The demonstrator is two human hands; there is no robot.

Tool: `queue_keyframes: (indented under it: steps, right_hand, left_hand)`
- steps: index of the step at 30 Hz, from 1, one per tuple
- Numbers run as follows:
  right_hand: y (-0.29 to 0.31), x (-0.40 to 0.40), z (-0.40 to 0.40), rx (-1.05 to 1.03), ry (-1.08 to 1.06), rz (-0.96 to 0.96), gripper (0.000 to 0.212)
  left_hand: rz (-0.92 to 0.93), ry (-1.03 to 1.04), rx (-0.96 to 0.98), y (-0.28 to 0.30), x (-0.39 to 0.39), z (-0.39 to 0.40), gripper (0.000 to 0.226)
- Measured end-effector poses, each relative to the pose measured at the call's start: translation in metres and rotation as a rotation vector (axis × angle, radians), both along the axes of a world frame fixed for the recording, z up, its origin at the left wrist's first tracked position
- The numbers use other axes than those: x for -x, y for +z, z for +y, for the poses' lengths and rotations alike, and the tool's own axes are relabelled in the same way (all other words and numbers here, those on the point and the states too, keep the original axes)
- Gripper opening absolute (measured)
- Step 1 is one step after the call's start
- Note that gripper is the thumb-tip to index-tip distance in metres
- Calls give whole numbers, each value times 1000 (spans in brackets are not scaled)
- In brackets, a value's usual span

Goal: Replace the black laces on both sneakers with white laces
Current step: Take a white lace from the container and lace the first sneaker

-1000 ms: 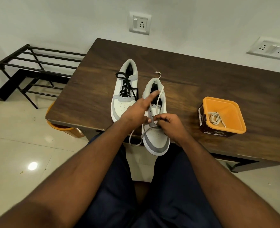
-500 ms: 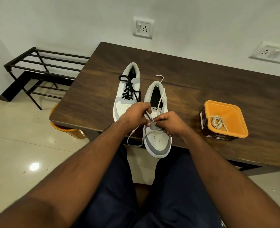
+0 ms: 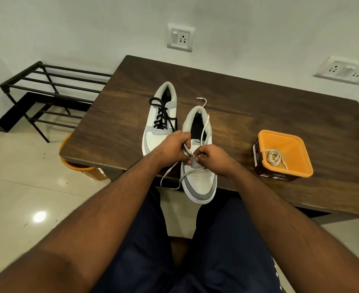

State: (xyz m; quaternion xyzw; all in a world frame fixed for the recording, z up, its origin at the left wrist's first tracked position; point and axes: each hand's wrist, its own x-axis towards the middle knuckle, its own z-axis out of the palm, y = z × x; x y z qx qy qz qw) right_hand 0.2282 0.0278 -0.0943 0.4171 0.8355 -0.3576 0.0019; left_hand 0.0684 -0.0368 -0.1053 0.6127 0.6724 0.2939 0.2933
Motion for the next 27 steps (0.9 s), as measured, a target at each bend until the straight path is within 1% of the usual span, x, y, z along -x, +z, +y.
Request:
queue_keyframes:
  steps: [4, 6, 7, 10, 11, 14, 17, 20, 21, 22, 23, 26, 27]
  right_hand:
    - [3, 2, -1, 92, -80, 51, 14]
    - [3, 3, -3, 38, -69, 23, 15]
    - [4, 4, -5, -34, -45, -17, 14]
    - [12, 2, -9, -382, 33, -212, 12]
    - [16, 2, -8, -469, 48, -240, 13]
    - [39, 1, 7, -612, 16, -237, 12]
    - [68, 6, 39, -698, -118, -183, 17]
    - [91, 10, 78, -665, -397, 8, 16]
    - [92, 11, 87, -619, -460, 74, 16]
    - [91, 12, 93, -572, -476, 127, 16]
    - [86, 13, 93, -523, -455, 155, 17]
    - [64, 11, 64, -417, -269, 175, 40]
    - [55, 10, 52, -408, -193, 166, 38]
  left_hand:
    - [-14, 25, -4, -2, 0, 1, 45]
    - [-14, 20, 3, -3, 1, 2, 45]
    - [-10, 10, 6, -3, 1, 2, 45]
    - [-15, -33, 31, -2, 4, 3, 48]
    - [-23, -46, 41, -2, 5, 3, 49]
    - [-32, -68, 64, -2, 7, 2, 51]
    - [-34, -72, 65, -2, 7, 0, 51]
    - [-34, -64, 56, -2, 7, 0, 50]
    - [-33, -59, 57, -3, 7, 0, 49]
    - [-30, -54, 54, -2, 7, 1, 49]
    - [-26, -52, 52, -3, 6, 1, 48]
    - [-27, -46, 39, -6, 6, 3, 47]
    - [-28, -43, 36, -6, 7, 3, 48]
